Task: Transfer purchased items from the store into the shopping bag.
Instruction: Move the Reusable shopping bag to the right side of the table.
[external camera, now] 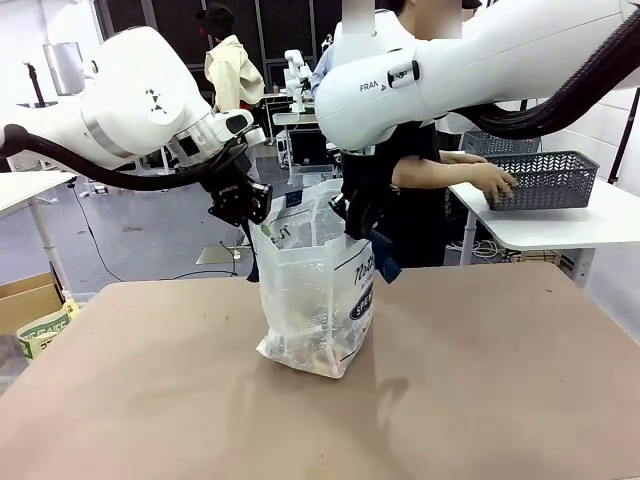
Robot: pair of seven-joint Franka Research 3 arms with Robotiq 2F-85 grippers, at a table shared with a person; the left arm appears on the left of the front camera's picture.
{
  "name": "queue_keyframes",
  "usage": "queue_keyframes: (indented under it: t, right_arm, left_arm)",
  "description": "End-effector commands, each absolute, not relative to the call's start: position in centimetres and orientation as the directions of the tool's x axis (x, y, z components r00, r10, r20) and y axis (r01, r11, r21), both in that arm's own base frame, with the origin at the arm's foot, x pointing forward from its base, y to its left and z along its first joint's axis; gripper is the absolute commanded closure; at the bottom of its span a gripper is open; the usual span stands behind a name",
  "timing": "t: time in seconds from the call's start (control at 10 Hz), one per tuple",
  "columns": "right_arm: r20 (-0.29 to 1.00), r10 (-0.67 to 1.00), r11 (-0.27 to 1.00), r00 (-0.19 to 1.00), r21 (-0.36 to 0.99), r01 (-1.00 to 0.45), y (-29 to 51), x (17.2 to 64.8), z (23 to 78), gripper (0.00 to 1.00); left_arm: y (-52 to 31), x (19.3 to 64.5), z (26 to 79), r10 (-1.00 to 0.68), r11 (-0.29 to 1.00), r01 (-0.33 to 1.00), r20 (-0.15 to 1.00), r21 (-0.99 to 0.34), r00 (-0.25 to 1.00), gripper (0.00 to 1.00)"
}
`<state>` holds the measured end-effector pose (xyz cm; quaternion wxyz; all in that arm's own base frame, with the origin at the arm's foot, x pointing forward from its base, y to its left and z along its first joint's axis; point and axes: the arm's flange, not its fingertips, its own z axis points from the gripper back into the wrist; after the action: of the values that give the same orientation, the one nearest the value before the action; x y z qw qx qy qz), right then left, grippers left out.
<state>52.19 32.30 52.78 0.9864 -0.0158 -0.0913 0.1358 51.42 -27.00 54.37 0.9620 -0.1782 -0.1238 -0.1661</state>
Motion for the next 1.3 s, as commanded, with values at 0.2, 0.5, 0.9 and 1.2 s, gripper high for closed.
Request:
queue_keyframes:
  t: [0.2, 0.5, 0.9, 1.2]
  right_arm:
    - [0.158, 0.231, 0.973, 0.960, -0.051, -0.226, 32.8, 52.3, 52.7, 1.00]
    - [0.171, 0.156, 0.987, 0.973, 0.002, -0.158, 33.0, 52.7, 53.2, 1.00]
    - [0.163, 0.010, 0.997, 0.987, 0.073, -0.023, 33.2, 53.4, 53.3, 1.00]
    - [0.137, 0.010, 0.999, 0.991, 0.043, -0.016, 33.4, 53.9, 52.9, 1.00]
  left_arm:
    - [-27.5, 51.3, 54.6, -0.283, 0.877, 0.372, 0.301, -0.302, 0.911, 1.00]
    - [-28.1, 50.7, 54.2, -0.276, 0.865, 0.362, 0.274, -0.346, 0.921, 1.00]
    - [-29.2, 49.5, 54.3, -0.208, 0.882, 0.294, 0.257, -0.367, 0.944, 1.00]
    - [-29.8, 49.4, 54.0, -0.169, 0.933, 0.232, 0.234, -0.274, 0.957, 1.00]
